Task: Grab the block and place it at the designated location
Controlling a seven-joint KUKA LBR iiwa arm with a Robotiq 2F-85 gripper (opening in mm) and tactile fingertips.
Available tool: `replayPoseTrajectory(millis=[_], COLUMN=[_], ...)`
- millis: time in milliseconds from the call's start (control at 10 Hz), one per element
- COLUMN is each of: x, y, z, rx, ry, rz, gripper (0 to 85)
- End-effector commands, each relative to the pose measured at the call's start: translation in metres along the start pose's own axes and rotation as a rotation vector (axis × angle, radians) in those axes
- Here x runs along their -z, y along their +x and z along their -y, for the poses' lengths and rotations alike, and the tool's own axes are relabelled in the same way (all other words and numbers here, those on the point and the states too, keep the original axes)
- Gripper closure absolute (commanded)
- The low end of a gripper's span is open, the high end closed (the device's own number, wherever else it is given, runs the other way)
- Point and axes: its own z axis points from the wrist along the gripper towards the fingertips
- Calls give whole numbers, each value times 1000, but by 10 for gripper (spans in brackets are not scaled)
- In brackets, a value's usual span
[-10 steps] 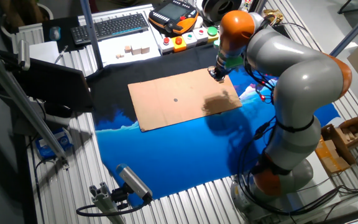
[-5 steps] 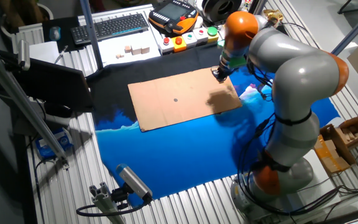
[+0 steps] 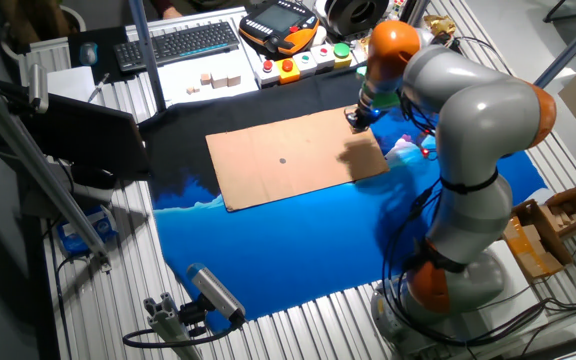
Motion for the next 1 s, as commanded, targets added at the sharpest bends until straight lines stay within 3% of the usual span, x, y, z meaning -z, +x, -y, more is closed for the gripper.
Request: replayPoseTrajectory(millis=[0, 300, 600, 800, 900], x=[-1, -4, -8, -8, -8], y=[0, -2, -4, -4, -4], z=[4, 12, 12, 12, 12], rx=[10, 4, -4, 0, -13], ry=[-5, 38, 2, -18, -7], rz=[-4, 10, 13, -3, -6], gripper=[843, 843, 843, 843, 843])
